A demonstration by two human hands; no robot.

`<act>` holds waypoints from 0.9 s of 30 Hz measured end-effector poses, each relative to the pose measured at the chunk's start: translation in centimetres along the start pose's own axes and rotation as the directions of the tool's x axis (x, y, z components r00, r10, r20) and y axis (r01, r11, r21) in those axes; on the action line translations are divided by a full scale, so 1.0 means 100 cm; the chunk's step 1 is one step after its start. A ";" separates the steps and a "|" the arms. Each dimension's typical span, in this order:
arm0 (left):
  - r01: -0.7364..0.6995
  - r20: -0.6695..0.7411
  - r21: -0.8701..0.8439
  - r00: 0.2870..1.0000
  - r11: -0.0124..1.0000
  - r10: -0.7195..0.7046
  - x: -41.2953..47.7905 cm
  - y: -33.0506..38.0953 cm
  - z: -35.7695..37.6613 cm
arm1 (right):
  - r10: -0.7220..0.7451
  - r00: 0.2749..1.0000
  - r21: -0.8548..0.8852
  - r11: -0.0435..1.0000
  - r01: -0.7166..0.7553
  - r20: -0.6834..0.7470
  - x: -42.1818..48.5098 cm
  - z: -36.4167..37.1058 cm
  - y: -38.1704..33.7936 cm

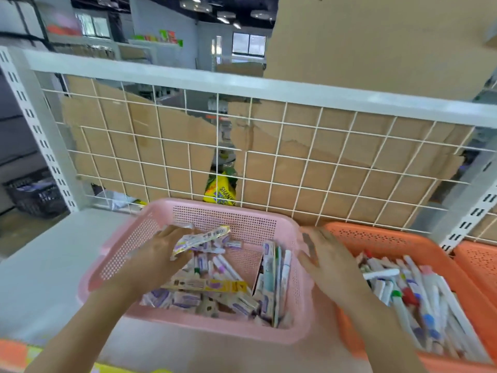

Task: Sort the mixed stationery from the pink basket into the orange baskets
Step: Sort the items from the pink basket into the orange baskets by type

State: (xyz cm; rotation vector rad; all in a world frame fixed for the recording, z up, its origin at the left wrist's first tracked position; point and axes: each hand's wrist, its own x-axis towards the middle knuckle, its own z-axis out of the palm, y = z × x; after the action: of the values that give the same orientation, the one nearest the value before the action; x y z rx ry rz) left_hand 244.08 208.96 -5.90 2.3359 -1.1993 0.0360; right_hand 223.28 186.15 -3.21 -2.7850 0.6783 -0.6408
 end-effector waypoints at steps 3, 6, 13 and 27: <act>0.009 0.254 0.088 0.967 0.996 -0.031 0.011 -0.018 0.002 | 0.033 0.997 0.034 0.999 -0.036 0.073 0.007 0.010 -0.023; -0.023 0.496 0.092 0.868 0.996 -0.026 0.024 -0.023 0.001 | 0.058 0.990 0.038 0.997 -0.063 0.126 0.013 0.025 -0.039; -0.277 0.631 0.154 0.766 0.948 0.121 0.042 -0.028 0.022 | 0.162 0.976 0.024 0.986 -0.167 0.145 0.022 0.047 -0.060; -0.437 0.490 0.157 0.813 0.886 0.314 0.050 -0.032 0.044 | 0.371 0.856 0.084 0.901 -0.426 0.359 0.027 0.060 -0.069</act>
State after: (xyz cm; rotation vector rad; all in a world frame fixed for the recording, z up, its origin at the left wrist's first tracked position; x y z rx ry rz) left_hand 248.65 204.72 -9.87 2.3547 -1.9992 -0.2406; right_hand 230.86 191.45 -5.53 -2.4042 1.0346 -0.1233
